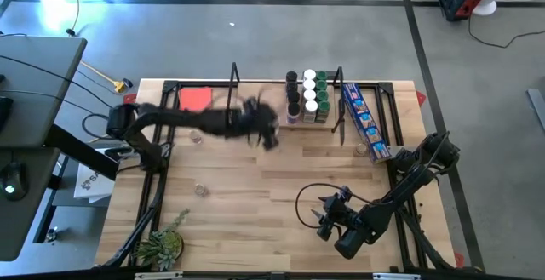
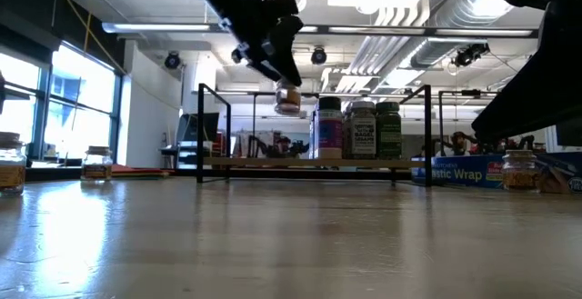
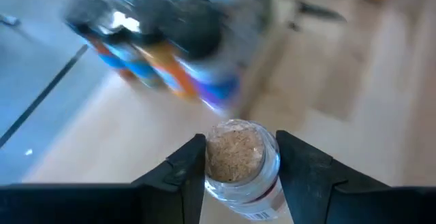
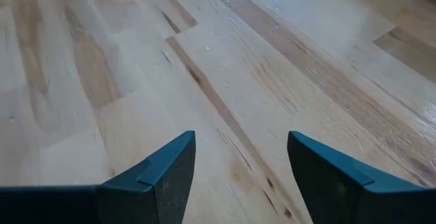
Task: Shelf spices
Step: Put the bottom right brown seasoning bottle on the shelf, then put the top right brown seasoning bottle on the shelf aligned with the other brown seasoning bottle
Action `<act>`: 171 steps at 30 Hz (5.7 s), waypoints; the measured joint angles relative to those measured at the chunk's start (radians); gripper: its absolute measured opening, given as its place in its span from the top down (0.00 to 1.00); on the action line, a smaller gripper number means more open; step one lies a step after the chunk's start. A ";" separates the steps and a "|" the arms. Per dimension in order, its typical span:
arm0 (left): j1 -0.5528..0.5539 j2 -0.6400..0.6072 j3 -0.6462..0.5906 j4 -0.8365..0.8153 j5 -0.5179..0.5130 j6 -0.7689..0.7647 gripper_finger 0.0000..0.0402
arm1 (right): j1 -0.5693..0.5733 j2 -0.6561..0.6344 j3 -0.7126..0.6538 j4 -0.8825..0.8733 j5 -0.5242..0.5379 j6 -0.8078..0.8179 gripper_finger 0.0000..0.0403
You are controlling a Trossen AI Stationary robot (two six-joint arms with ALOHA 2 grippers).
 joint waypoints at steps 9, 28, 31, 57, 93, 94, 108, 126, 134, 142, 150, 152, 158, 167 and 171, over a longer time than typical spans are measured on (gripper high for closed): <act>0.388 0.096 0.024 0.136 0.204 0.050 0.64 | 0.000 0.000 0.000 0.004 0.001 0.000 0.44; 0.458 0.260 0.025 0.357 0.221 0.183 0.59 | -0.044 0.000 0.000 0.007 -0.027 0.000 0.44; 0.458 0.260 0.025 0.381 0.216 0.208 0.55 | -0.045 0.000 0.000 0.009 -0.034 0.000 0.44; 0.079 -0.155 0.000 -0.115 -0.054 0.092 0.42 | -0.185 -0.338 0.054 -0.912 -0.416 0.358 0.44; -0.502 -0.234 -0.259 -0.028 -0.367 -0.334 0.42 | -1.006 -0.587 -0.231 -0.632 -0.741 -0.392 0.44; -0.503 -0.234 -0.259 -0.027 -0.367 -0.334 0.42 | -1.005 -0.587 -0.231 -0.634 -0.741 -0.389 0.44; -0.510 -0.234 -0.259 -0.021 -0.368 -0.334 0.42 | -0.928 -0.516 -0.231 -0.341 -0.939 -0.397 0.44; -0.520 -0.234 -0.259 -0.016 -0.349 -0.352 0.42 | -0.608 -0.514 -0.046 -0.707 -0.760 -0.443 0.44; -0.522 -0.234 -0.259 -0.016 -0.352 -0.359 0.42 | -0.540 -0.510 -0.220 -0.515 -0.811 -0.352 0.44; -0.522 -0.234 -0.259 -0.013 -0.353 -0.352 0.42 | -0.589 -0.484 -0.295 0.013 -0.745 -0.456 0.44; -0.522 -0.226 -0.293 0.063 -0.359 -0.363 0.42 | -0.584 -0.472 -0.219 0.150 -0.715 -0.654 0.44; -0.521 -0.204 -0.334 0.173 -0.359 -0.326 0.42 | -0.555 -0.472 -0.198 0.117 -0.702 -0.656 0.44; -0.490 -0.049 -0.436 0.611 -0.303 -0.033 0.42 | -0.416 -0.472 -0.184 0.070 -0.628 -0.571 0.44; -0.364 0.249 -0.391 0.956 -0.083 0.115 0.39 | -0.221 -0.472 -0.185 0.063 -0.461 -0.396 0.44; -0.328 0.309 -0.349 0.954 -0.081 0.097 0.34 | -0.182 -0.472 -0.185 0.063 -0.439 -0.350 0.44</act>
